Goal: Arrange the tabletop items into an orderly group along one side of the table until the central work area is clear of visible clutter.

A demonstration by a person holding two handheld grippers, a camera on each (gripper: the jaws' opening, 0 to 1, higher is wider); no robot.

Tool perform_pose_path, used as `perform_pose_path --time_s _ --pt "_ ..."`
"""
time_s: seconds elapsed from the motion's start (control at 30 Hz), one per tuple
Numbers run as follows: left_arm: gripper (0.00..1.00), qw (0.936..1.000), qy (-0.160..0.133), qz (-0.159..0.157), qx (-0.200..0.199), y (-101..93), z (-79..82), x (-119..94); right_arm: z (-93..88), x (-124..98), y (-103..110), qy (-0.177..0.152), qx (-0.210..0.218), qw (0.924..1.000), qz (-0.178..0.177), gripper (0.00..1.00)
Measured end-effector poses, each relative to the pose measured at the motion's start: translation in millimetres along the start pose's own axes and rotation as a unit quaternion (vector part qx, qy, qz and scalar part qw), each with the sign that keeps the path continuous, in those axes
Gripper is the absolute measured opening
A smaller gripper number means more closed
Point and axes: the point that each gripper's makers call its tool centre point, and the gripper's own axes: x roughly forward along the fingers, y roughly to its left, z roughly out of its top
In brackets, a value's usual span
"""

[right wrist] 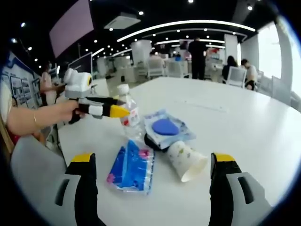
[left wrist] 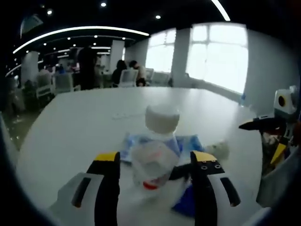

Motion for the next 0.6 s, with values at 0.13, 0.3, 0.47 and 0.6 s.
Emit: perform_pose_path --time_s 0.13,0.3,0.47,0.6 --pt "0.56 0.9997 -0.009 0.021 -0.006 -4.3 -0.5 3.9 0.3 -0.4 -0.8 0.000 0.000 1.0000 -0.002 1.00" --pt "0.49 0.9976 -0.012 0.068 0.006 -3.4 -2.4 9.0 -0.7 -0.8 -0.7 0.002 -0.001 1.0000 -0.003 1.00" --pt "0.41 0.9954 -0.024 0.089 0.024 -1.4 0.1 9.7 -1.5 -1.5 -3.3 0.004 0.000 1.0000 -0.008 1.00" --pt "0.40 0.9940 -0.028 0.104 0.021 0.6 -0.9 9.5 1.3 -1.3 -1.7 -0.002 -0.001 1.0000 -0.005 1.00"
